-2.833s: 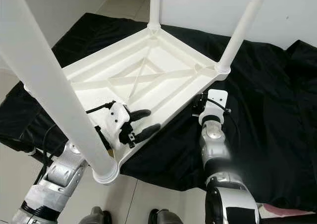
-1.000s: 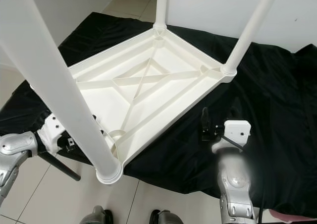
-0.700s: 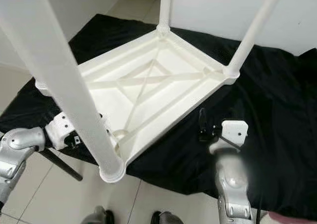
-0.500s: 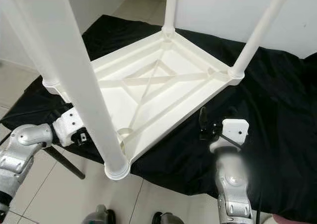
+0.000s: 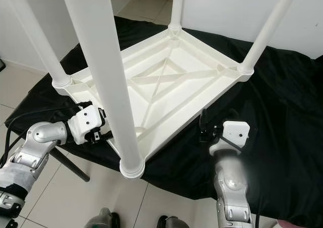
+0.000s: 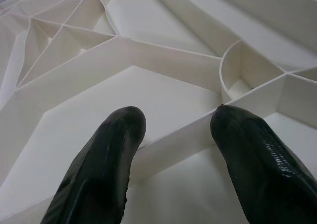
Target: Building children table
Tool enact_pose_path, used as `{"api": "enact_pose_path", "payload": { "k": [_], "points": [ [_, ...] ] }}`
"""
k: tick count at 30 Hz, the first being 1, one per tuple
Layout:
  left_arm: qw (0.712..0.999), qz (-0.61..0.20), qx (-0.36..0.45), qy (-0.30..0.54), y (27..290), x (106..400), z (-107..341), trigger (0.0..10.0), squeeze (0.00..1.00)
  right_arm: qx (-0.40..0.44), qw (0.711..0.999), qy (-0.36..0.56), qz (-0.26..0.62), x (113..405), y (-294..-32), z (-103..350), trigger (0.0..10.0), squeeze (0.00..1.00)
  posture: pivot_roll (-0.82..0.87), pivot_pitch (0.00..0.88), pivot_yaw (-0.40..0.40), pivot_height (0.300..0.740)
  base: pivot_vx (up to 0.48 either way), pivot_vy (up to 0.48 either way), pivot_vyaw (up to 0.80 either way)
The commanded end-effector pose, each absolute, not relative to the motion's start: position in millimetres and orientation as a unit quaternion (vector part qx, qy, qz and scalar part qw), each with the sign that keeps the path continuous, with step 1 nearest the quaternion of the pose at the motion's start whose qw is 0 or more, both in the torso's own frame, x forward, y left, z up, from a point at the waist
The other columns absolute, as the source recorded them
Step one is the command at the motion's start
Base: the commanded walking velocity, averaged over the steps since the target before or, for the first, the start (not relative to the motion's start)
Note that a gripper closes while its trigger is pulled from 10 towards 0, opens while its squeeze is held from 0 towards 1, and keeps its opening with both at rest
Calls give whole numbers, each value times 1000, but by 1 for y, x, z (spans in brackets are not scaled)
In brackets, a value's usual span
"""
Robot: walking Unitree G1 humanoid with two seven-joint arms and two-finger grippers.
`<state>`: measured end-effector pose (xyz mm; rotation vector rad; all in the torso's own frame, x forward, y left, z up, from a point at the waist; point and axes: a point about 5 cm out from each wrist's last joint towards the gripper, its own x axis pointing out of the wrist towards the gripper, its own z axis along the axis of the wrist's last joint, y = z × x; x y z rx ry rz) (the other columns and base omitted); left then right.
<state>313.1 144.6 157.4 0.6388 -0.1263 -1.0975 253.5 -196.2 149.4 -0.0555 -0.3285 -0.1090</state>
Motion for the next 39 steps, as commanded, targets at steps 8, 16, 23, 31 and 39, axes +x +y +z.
{"api": "enact_pose_path", "payload": {
  "k": [8, 16, 23, 31, 39],
  "points": [
    [743, -597, 303, 11, 144, 315, 148, 10000, 0, -31, 986, -153, -53, 256, -195, 146, 10000, 0, 58, 151, 23, 740, 0, 0, 0],
    [697, -623, 350, 62, 155, 325, 148, 10000, 0, -30, 987, -148, -50, 254, -192, 143, 10000, 0, 53, 151, 27, 740, 0, 0, 0],
    [675, -617, 395, 93, 159, 333, 146, 10000, 0, -29, 988, -146, -48, 254, -191, 142, 10000, 0, 47, 153, 25, 740, 0, 0, 0],
    [655, -587, 452, 151, 160, 353, 148, 10000, 0, -35, 989, -140, -42, 252, -190, 140, 10000, 0, 34, 166, 22, 740, 0, 0, 0],
    [648, -563, 480, 180, 163, 361, 148, 10000, 0, -37, 990, -135, -36, 252, -189, 139, 10000, 0, 36, 176, 8, 740, 0, 0, 0]
  ]
}}
